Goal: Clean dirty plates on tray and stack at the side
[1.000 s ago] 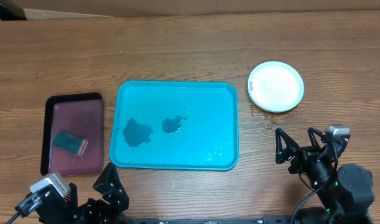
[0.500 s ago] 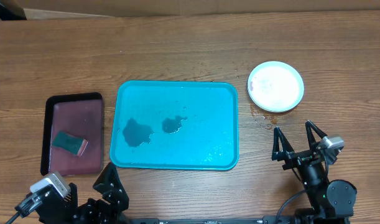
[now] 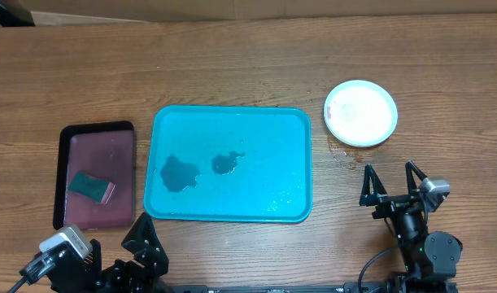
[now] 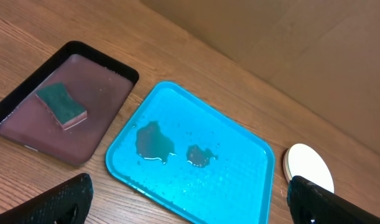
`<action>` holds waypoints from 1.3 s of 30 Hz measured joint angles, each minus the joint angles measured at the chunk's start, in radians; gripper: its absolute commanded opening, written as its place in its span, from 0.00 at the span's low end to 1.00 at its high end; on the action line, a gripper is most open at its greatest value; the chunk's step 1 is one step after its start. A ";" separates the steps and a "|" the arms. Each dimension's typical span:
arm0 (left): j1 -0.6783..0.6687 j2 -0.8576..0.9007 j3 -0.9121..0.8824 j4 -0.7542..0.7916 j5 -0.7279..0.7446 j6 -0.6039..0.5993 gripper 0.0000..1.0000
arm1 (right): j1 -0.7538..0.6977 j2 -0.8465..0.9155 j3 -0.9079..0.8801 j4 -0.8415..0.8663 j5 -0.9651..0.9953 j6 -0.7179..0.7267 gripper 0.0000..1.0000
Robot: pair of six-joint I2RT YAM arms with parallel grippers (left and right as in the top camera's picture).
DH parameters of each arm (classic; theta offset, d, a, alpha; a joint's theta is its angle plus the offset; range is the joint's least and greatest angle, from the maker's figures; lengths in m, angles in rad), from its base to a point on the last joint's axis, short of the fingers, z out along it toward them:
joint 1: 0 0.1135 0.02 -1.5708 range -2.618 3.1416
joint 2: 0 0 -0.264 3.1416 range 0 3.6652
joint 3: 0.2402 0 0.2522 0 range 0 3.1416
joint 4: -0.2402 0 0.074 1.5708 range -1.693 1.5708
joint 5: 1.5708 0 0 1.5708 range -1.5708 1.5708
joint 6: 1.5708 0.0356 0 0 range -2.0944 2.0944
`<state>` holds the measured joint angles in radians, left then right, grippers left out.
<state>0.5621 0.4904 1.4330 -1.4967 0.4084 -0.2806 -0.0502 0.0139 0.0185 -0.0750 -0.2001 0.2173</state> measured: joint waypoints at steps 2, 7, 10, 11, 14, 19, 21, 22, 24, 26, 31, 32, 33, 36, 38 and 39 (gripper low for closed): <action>0.000 0.000 0.000 0.000 0.000 0.000 1.00 | -0.006 0.000 0.000 0.001 0.003 -0.024 1.00; 0.000 0.000 0.000 0.000 0.000 0.000 1.00 | -0.007 0.000 0.000 0.000 0.018 -0.111 1.00; 0.000 0.000 0.000 0.000 0.000 0.000 1.00 | -0.007 0.000 0.000 -0.001 0.024 -0.135 1.00; 0.000 0.000 0.000 0.000 0.000 0.000 1.00 | -0.007 0.000 0.000 -0.001 0.024 -0.139 1.00; 0.000 0.000 0.000 0.000 0.000 0.000 1.00 | -0.007 0.000 0.000 0.000 0.024 -0.148 1.00; 0.000 0.000 0.000 0.000 0.000 0.000 1.00 | -0.007 0.000 0.000 0.000 0.024 -0.155 1.00; 0.000 0.000 0.000 0.000 0.000 0.000 1.00 | -0.007 0.000 0.000 0.000 0.024 -0.158 1.00; 0.000 0.000 0.000 0.000 0.000 0.000 1.00 | -0.007 0.000 0.000 0.000 0.024 -0.159 1.00; -0.006 0.000 0.000 0.000 0.000 0.000 1.00 | -0.007 0.000 0.000 0.000 0.024 -0.159 1.00; -0.034 0.000 0.000 0.000 0.000 0.000 1.00 | -0.007 0.000 0.000 0.000 0.024 -0.159 1.00; -0.092 0.000 0.000 0.000 0.000 0.000 1.00 | -0.007 0.000 0.000 0.000 0.024 -0.161 1.00; -0.092 0.000 0.000 0.000 0.000 0.000 1.00 | -0.007 0.000 0.000 0.000 0.024 -0.162 1.00; -0.092 0.000 0.000 0.000 0.000 0.000 1.00 | -0.007 0.000 0.000 0.000 0.024 -0.162 1.00; -0.092 0.000 0.000 0.000 0.000 0.000 1.00 | -0.007 0.000 0.000 0.000 0.024 -0.162 1.00; -0.092 0.000 0.000 0.000 0.000 0.000 1.00 | -0.007 0.000 0.000 0.000 0.024 -0.162 1.00; -0.092 0.000 0.000 0.000 0.000 0.000 1.00 | -0.007 0.000 0.000 0.000 0.024 -0.161 1.00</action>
<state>0.4706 0.4904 1.4330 -1.4971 0.4084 -0.2806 -0.0574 0.0139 0.0185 -0.0750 -0.1764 0.0559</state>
